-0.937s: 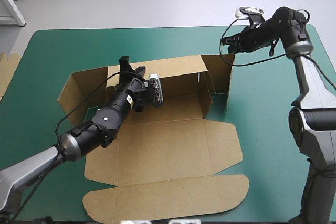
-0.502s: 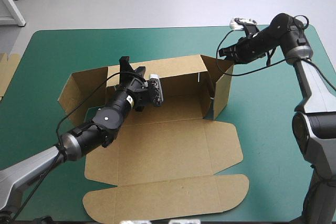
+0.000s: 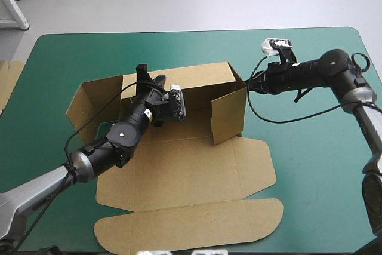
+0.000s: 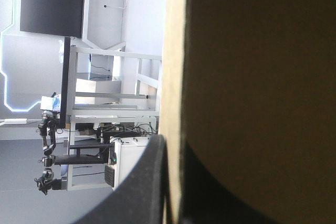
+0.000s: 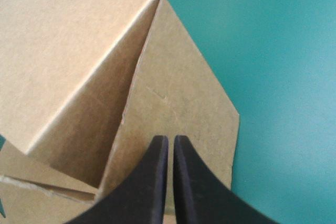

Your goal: Fold the box

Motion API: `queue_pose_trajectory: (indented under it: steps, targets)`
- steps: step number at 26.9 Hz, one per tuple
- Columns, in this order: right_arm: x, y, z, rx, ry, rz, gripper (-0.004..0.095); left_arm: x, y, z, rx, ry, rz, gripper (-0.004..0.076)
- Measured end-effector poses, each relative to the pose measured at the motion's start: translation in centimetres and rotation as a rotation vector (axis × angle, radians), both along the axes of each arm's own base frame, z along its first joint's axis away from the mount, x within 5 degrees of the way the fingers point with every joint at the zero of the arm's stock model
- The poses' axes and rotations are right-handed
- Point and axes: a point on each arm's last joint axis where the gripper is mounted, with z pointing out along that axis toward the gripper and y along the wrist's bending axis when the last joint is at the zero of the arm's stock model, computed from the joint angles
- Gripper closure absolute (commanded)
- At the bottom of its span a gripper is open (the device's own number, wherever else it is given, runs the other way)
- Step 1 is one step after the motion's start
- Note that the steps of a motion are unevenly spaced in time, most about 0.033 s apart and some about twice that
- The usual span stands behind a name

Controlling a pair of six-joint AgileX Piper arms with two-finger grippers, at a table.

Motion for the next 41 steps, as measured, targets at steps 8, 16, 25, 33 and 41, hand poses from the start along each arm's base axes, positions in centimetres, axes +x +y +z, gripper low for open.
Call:
queue_pose_trajectory:
  steps: [8, 16, 25, 33, 41]
  targets:
    - [-1.9, 0.5, -2.5, 0.052, -0.06, 0.093, 0.0866, 0.0, 0.0, 0.0, 0.004, -0.001, -0.001, 0.0734]
    - [-2.7, 0.6, -2.5, 0.024, -0.064, 0.188, 0.0866, 0.0, 0.0, 0.0, 0.004, -0.001, -0.001, 0.0734]
    - [-2.6, 0.1, -2.4, -0.07, -0.142, 0.2, 0.0766, 0.0, 0.0, 0.0, 0.004, -0.002, 0.0, 0.0734]
    - [-2.7, 0.1, -2.4, -0.097, -0.178, 0.244, 0.0337, 0.0, 0.0, 0.0, 0.005, -0.003, 0.002, 0.0734]
    - [-2.6, 0.4, -2.3, -0.077, -0.225, 0.285, 0.029, 0.0, 0.0, 0.0, 0.005, -0.003, 0.003, 0.0734]
